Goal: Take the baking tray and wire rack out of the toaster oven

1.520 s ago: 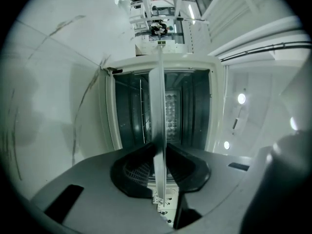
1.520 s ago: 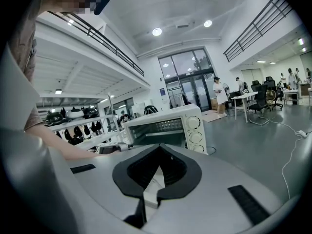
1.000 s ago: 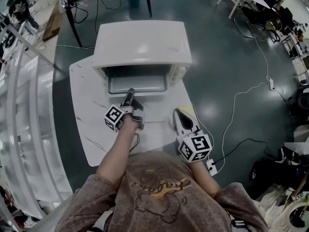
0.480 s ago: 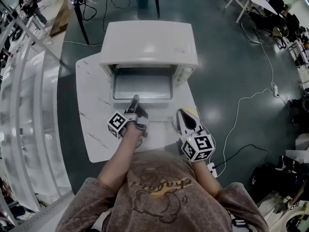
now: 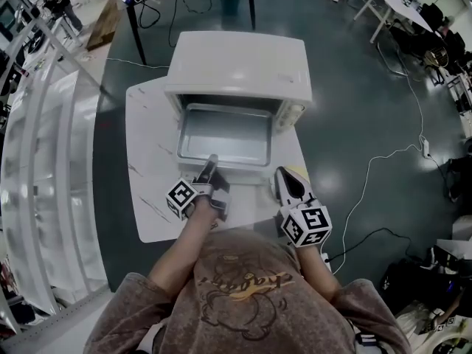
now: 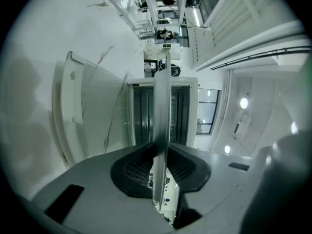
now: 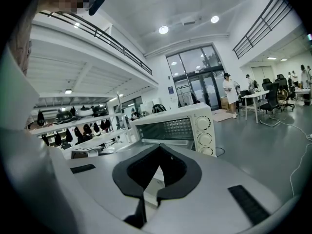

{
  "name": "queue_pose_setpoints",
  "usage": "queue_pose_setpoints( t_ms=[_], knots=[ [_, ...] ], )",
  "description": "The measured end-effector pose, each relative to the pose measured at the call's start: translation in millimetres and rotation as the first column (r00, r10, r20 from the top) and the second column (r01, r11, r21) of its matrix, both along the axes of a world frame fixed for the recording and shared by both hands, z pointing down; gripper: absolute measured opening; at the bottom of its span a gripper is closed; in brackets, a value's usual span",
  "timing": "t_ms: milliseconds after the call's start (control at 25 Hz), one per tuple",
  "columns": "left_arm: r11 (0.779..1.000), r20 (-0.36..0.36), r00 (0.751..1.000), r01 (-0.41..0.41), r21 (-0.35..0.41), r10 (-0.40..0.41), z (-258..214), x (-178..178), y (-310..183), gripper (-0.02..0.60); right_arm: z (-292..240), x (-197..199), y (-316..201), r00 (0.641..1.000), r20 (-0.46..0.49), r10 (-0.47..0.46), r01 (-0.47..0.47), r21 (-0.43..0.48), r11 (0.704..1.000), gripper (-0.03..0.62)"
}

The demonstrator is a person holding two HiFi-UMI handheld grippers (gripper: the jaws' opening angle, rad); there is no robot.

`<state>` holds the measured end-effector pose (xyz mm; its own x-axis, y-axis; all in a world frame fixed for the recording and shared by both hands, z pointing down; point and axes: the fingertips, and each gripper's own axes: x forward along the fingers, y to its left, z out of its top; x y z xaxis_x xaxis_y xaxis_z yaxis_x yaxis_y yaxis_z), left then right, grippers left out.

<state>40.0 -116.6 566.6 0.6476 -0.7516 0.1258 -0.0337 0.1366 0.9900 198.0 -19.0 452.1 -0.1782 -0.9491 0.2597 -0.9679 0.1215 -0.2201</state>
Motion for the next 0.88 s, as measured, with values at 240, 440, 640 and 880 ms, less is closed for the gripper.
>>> queue_pose_setpoints(
  t_ms=[240, 440, 640, 880],
  knots=[
    [1.000, 0.006, 1.000, -0.027, 0.002, 0.027, -8, -15, 19, 0.074, -3, -8, -3, 1.000, 0.003, -0.012, 0.012, 0.010, 1.000, -0.006],
    [1.000, -0.002, 1.000, -0.028, 0.004, 0.028, -18, -35, 41, 0.074, -9, -20, -9, 0.999, 0.003, -0.046, 0.046, 0.022, 0.999, -0.006],
    [0.999, -0.031, 0.999, 0.032, 0.006, -0.031, -26, -67, 54, 0.072, -10, -39, -19, 0.995, 0.009, -0.098, 0.098, 0.029, 0.995, -0.006],
    [0.989, -0.005, 0.989, 0.149, 0.022, -0.149, -28, -118, 54, 0.074, -7, -73, -34, 0.981, 0.026, -0.190, 0.190, 0.026, 0.982, -0.006]
  ],
)
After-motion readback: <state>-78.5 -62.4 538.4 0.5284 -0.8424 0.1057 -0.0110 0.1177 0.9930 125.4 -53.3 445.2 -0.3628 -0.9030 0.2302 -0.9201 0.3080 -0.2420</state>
